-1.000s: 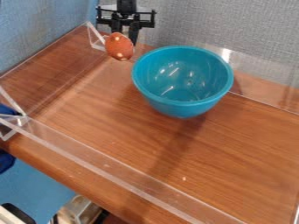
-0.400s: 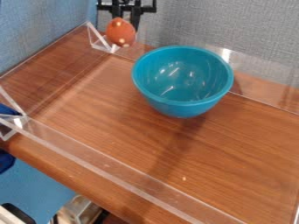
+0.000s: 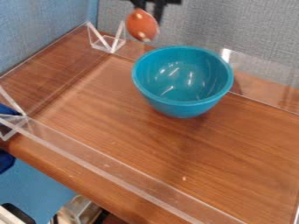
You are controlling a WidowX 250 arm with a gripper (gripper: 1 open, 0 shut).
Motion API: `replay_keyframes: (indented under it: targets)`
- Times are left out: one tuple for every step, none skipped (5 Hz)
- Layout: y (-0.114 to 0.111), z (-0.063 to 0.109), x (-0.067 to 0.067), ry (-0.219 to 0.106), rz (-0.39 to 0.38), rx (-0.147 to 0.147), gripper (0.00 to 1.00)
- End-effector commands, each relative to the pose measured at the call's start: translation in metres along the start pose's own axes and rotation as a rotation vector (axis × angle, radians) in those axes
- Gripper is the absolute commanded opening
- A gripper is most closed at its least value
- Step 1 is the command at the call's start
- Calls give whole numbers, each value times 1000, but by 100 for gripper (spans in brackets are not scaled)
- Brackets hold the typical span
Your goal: Put the mushroom in the blue bowl
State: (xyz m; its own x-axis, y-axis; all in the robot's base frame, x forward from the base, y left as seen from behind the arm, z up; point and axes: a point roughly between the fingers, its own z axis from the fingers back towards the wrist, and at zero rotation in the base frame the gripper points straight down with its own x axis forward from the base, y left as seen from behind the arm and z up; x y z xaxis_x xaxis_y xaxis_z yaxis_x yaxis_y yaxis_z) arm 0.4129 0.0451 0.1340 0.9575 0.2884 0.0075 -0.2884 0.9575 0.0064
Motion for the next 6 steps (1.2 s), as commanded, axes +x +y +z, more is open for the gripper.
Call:
replay_keyframes:
  targets:
    - [-26, 59, -21, -113, -62, -23, 0]
    - [-53, 60, -37, -97, -105, -19, 100]
    - [-61, 54, -40, -78, -89, -6, 0]
    - [-61, 36, -44, -58, -113, 8, 0]
    - [-59, 17, -38, -28, -110, 25, 0]
    - [-53, 5, -33, -11, -125, 40, 0]
